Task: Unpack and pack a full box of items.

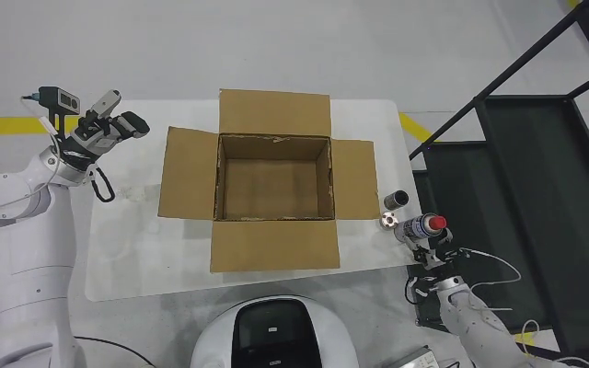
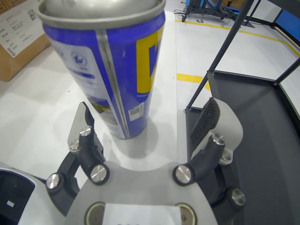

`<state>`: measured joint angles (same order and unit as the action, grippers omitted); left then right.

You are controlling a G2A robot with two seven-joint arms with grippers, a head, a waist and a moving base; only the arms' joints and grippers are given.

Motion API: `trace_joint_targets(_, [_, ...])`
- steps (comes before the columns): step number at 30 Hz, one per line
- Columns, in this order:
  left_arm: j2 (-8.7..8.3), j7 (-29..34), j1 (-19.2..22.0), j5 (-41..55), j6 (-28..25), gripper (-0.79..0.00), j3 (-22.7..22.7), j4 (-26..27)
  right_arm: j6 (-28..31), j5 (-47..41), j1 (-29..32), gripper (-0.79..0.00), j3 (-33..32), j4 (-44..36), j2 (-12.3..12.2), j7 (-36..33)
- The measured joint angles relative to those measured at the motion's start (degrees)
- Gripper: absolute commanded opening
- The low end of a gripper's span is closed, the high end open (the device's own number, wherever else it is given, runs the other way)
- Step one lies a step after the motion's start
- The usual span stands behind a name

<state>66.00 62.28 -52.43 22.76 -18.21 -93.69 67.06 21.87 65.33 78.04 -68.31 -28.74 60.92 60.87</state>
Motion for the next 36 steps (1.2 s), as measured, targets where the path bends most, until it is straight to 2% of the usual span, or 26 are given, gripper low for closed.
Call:
trace_joint_targets(10, [0.00,0.00,0.00,0.00,0.00,0.000,0.00,0.00,0.11,-1.54,-1.21,0.000,-1.40,-2.22,0.15,-3.79])
trace_joint_targets(11, [0.00,0.00,0.00,0.00,0.00,0.000,0.00,0.00,0.47,-1.57,-1.23,-0.194,-1.48,-2.44,0.16,-4.06])
trace_joint_targets(12, [0.00,0.00,0.00,0.00,0.00,0.000,0.00,0.00,0.88,-1.48,-1.19,-0.428,-1.50,-2.62,0.16,-4.22])
trace_joint_targets(13, [0.00,0.00,0.00,0.00,0.00,0.000,0.00,0.00,1.31,-1.35,-1.10,-0.456,-1.52,-2.81,0.15,-4.34])
trace_joint_targets(14, [0.00,0.00,0.00,0.00,0.00,0.000,0.00,0.00,1.83,-1.14,-0.93,-0.643,-1.53,-3.03,0.13,-4.47])
trace_joint_targets(16, [0.00,0.00,0.00,0.00,0.00,0.000,0.00,0.00,2.36,-0.95,-0.67,-0.763,-1.57,-3.35,0.13,-4.54])
trace_joint_targets(17, [0.00,0.00,0.00,0.00,0.00,0.000,0.00,0.00,2.64,-0.86,-0.53,-0.785,-1.58,-3.53,0.13,-4.54])
trace_joint_targets(28, [0.00,0.00,0.00,0.00,0.00,0.000,0.00,0.00,5.86,-1.54,1.11,-0.785,-3.50,-5.34,-0.27,-2.70])
trace_joint_targets(33, [0.00,0.00,0.00,0.00,0.00,0.000,0.00,0.00,5.59,0.17,3.90,-0.785,-7.34,-6.78,-2.16,1.18])
trace_joint_targets(36, [0.00,0.00,0.00,0.00,0.00,0.000,0.00,0.00,6.05,1.46,6.26,-0.785,-10.66,-10.23,-3.72,2.89])
